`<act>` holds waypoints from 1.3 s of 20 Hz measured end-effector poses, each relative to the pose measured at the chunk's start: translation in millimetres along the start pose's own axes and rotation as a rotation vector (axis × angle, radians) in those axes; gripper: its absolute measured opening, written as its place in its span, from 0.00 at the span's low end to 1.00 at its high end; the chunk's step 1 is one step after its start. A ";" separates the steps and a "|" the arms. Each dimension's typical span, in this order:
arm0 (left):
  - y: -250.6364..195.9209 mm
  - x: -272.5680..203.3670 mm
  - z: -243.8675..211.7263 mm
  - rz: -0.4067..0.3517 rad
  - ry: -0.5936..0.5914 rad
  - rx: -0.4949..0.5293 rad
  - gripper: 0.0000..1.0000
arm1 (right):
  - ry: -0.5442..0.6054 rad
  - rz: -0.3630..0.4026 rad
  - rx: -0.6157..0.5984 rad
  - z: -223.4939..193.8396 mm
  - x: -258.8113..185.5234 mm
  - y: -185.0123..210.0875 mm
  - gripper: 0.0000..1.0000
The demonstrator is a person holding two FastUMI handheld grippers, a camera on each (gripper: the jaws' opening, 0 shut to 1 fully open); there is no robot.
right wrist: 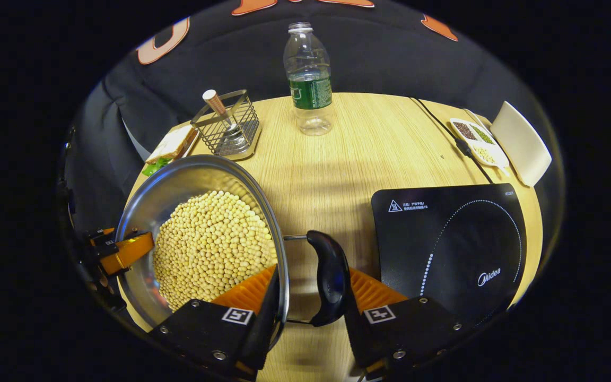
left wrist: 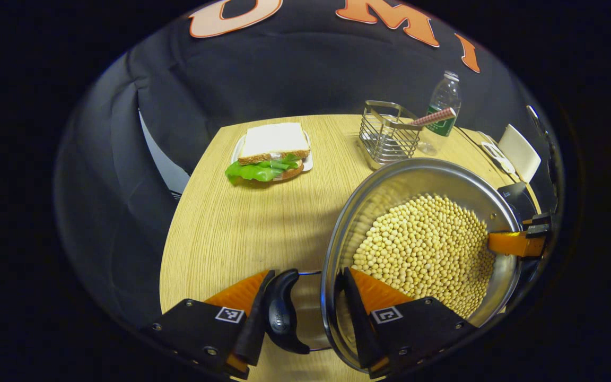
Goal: First push the handle of the pot to place it horizontally, then grasp the pot with both hands and set it on the induction cooktop.
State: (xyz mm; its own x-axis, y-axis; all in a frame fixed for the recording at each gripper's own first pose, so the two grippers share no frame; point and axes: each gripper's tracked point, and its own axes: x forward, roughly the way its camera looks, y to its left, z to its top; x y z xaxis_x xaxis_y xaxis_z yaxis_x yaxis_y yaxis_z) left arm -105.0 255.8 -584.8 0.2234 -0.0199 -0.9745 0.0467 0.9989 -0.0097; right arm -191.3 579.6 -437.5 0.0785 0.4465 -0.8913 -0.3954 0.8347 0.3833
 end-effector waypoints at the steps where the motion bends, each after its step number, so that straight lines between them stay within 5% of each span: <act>1: -0.5 -1.7 -0.5 0.003 -0.003 -0.019 0.70 | 0.002 0.003 -0.004 -0.4 -1.1 -0.3 0.60; 8: -7.0 -30.8 14.3 0.052 -0.060 -0.023 0.67 | -0.076 0.014 -0.002 10.5 -25.7 -6.1 0.55; 26: -127.5 -105.5 90.3 0.038 -0.222 0.073 0.67 | -0.234 -0.001 0.087 38.4 -129.9 -122.6 0.55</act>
State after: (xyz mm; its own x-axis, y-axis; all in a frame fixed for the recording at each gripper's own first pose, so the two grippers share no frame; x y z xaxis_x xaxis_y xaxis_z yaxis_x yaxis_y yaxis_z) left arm -46.6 126.6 -460.5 0.4346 0.0000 -0.9006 0.1029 0.9934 0.0497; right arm -117.9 431.7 -359.4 0.2928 0.5001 -0.8150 -0.3163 0.8550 0.4111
